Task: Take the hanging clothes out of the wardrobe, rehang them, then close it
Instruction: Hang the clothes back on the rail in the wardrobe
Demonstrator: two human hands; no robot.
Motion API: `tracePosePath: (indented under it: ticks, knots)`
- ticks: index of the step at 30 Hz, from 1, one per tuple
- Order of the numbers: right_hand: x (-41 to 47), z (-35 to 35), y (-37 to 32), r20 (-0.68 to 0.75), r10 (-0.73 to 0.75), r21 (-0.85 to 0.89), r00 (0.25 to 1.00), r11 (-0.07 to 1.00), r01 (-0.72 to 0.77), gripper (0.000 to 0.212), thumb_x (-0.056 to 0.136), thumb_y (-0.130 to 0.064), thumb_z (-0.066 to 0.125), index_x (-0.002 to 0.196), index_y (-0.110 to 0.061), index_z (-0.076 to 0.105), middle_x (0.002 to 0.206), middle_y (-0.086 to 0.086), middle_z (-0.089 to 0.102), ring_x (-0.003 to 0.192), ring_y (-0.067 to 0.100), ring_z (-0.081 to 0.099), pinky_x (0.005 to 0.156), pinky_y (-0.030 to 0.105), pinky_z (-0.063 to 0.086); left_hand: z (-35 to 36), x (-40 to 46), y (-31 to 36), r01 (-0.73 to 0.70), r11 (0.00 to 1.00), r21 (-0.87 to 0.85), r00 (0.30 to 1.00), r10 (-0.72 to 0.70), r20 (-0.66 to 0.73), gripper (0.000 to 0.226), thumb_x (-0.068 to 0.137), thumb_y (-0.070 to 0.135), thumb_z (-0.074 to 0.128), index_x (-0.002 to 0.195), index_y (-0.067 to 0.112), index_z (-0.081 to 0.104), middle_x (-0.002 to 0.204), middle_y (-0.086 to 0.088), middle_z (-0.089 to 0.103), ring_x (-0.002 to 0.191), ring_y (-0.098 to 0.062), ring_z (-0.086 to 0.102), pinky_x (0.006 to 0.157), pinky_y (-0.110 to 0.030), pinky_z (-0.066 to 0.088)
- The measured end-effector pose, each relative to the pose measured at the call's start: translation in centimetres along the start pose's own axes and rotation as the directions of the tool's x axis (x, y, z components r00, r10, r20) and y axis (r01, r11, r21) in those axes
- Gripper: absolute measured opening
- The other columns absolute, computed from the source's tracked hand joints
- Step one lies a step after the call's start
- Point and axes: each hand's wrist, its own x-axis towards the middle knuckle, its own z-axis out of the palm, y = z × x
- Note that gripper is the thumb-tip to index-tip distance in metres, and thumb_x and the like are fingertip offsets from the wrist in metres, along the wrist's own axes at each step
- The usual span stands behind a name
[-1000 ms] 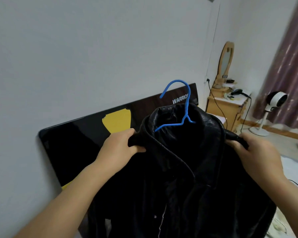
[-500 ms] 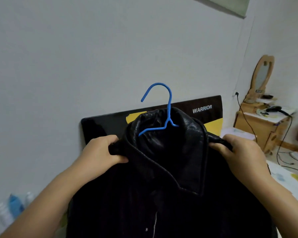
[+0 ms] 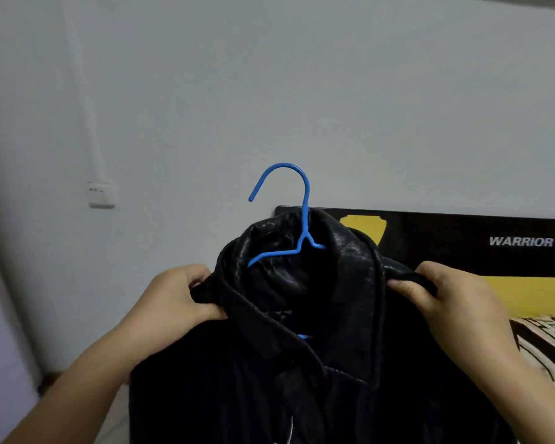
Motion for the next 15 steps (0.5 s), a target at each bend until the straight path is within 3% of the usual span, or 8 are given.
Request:
tracePosePath:
  ticks: [4,8,11,13,15]
  knots:
    - [-0.4,1.3,-3.6,0.020,-0.084,0.069,0.996,0.994,0.082,0.039,0.077,-0.047,0.061,0.063,-0.011,0.055,0.048,0.002,0.051,0.049,0.019,0.050,0.044,0.031,0.030,-4.2,-3.3,-1.6,0.040,0.999,0.011,0.998,-0.040,-0.046,0.030,0.055,0.020,0.086,0.064,0.018,0.058,0.057,0.010,0.060,0.051,-0.001,0.051,0.056,-0.021,0.041]
    - [-1.1,3.2,-7.8,0.043,-0.147,0.155,0.988,0.978,0.139,0.037,0.077,-0.043,0.066,0.058,-0.014,0.052,0.046,-0.001,0.049,0.049,0.016,0.048,0.043,0.029,0.025,-9.3,-6.9,-3.2,0.044,0.997,-0.063,0.998,-0.046,-0.030,0.041,0.049,0.051,0.070,0.074,0.019,0.063,0.075,-0.004,0.067,0.071,-0.016,0.063,0.069,-0.030,0.049]
    - [-1.8,4.9,-11.3,0.076,-0.197,0.221,0.977,0.959,0.176,0.037,0.076,-0.043,0.066,0.056,-0.016,0.051,0.045,-0.001,0.048,0.049,0.017,0.049,0.043,0.030,0.028,-12.8,-9.2,-5.3,0.066,0.993,-0.096,0.993,-0.075,-0.096,0.031,0.058,0.058,0.054,0.072,0.032,0.064,0.069,0.008,0.064,0.067,-0.003,0.058,0.067,-0.021,0.045]
    - [-2.3,6.1,-13.9,0.109,-0.236,0.253,0.966,0.946,0.202,0.039,0.076,-0.044,0.066,0.057,-0.013,0.053,0.046,0.001,0.051,0.050,0.019,0.051,0.046,0.033,0.035,-14.7,-10.6,-6.9,0.108,0.991,-0.074,0.971,-0.121,-0.206,0.020,0.065,0.051,0.056,0.069,0.032,0.063,0.061,0.012,0.059,0.061,-0.001,0.053,0.066,-0.023,0.042]
    - [-2.8,7.5,-16.5,0.174,-0.265,0.291,0.948,0.934,0.208,0.041,0.075,-0.045,0.066,0.057,-0.009,0.055,0.047,0.004,0.053,0.050,0.021,0.053,0.049,0.037,0.040,-16.4,-12.0,-8.6,0.149,0.985,-0.088,0.938,-0.170,-0.302,0.017,0.077,0.029,0.066,0.061,0.026,0.062,0.055,0.013,0.057,0.054,0.002,0.049,0.061,-0.020,0.041]
